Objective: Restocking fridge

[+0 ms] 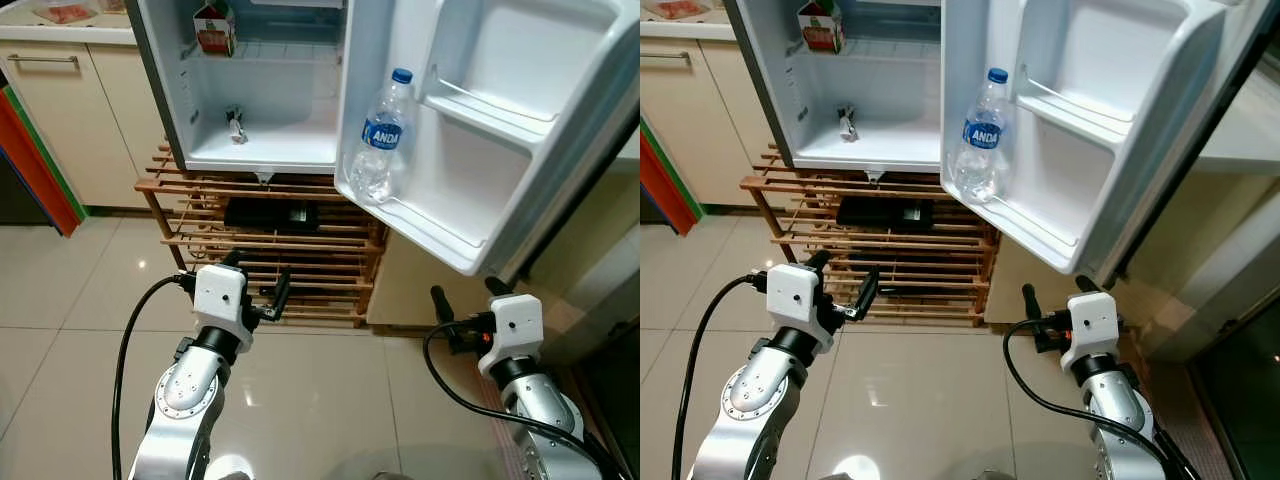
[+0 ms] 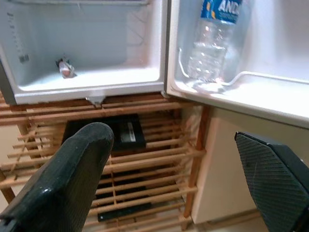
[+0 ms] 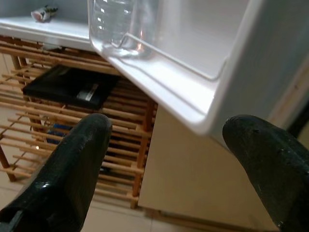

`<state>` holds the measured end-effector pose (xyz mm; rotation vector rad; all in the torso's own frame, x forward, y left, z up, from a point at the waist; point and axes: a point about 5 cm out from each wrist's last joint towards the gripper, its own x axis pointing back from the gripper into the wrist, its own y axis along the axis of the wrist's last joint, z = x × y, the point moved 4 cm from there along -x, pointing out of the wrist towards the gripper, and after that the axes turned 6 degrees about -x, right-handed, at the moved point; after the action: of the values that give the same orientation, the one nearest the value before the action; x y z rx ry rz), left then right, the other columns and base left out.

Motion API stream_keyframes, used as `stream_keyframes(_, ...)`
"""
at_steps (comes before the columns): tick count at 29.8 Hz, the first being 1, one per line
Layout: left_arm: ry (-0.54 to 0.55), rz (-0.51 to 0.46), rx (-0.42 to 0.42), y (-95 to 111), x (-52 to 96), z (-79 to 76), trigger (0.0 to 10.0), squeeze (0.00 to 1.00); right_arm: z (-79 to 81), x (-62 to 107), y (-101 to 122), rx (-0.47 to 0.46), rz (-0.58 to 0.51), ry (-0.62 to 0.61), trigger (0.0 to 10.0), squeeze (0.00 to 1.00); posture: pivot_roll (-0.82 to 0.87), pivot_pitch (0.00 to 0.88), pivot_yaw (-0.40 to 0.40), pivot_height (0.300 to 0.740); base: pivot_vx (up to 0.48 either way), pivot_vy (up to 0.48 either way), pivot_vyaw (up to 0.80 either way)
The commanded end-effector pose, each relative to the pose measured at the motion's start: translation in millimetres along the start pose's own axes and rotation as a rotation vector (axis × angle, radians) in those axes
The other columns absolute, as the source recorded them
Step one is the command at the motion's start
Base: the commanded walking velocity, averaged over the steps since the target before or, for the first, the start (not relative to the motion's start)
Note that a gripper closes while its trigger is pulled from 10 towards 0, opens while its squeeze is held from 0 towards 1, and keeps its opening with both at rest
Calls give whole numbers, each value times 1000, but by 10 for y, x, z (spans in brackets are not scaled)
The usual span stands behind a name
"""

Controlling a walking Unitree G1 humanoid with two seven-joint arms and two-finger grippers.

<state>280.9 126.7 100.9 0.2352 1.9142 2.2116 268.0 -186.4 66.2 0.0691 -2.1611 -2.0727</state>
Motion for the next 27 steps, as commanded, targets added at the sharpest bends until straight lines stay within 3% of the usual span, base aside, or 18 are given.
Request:
stream_keyframes(1, 10, 15, -13, -23, -7, 31, 10000, 0, -15, -1, 12, -7, -7, -5, 10000, 0, -103, 35, -29, 726, 0, 0, 0)
stream_keyframes(10, 11, 15, -18, -26, -16, 33, 10000, 0, -10, -7, 15, -7, -8, -5, 10000, 0, -104, 35, -28, 726, 0, 0, 0)
stream_keyframes(17, 2, -3, -39, 75, -127, 17, 10000, 0, -17, -11, -34, -11, -3, -9, 10000, 0, -115, 45, -19, 726, 0, 0, 0)
stream_keyframes(27, -13, -13, -65, 135, -160, -70, 10000, 0, -2, -7, -33, -9, -6, -8, 10000, 0, -121, 49, -17, 726, 222, -361, 0)
